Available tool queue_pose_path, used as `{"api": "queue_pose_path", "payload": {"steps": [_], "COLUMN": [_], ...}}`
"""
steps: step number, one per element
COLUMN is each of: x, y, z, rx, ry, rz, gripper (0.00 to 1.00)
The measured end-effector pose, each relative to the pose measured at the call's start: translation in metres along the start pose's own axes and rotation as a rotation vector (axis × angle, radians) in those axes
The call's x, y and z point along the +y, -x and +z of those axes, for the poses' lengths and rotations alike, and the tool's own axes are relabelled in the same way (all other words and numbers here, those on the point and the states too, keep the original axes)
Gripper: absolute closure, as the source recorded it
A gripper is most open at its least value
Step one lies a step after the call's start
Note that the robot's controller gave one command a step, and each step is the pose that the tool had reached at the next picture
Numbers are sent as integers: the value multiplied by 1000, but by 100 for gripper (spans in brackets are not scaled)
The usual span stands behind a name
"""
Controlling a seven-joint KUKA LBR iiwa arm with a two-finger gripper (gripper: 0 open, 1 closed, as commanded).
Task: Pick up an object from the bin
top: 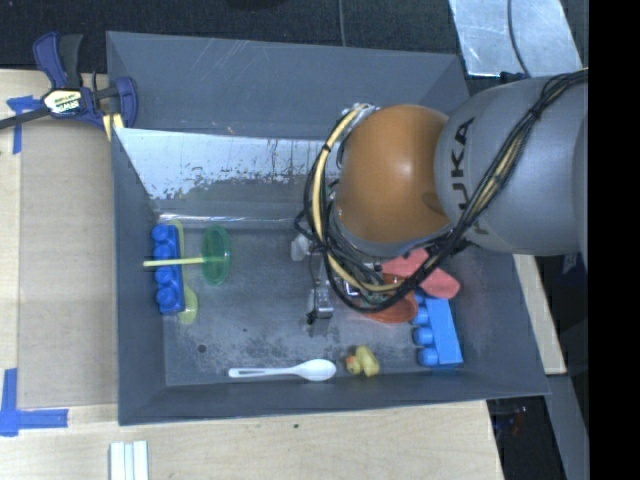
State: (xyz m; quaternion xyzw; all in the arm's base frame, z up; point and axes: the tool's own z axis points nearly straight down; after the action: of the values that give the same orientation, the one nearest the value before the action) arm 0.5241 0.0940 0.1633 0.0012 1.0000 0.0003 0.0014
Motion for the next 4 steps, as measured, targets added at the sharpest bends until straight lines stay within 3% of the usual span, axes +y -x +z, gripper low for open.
{"api": "queue_pose_path", "payload": {"steps": [1,2,3,4], "x": [0,-59,-77,-135], "y": [0,7,20,23], "z": [0,-13,-57,-31], "rx": [0,-4,-4,-4], "ry": [0,1,1,1], "rz": [0,25,101,199], "gripper": [0,0,0,0]}}
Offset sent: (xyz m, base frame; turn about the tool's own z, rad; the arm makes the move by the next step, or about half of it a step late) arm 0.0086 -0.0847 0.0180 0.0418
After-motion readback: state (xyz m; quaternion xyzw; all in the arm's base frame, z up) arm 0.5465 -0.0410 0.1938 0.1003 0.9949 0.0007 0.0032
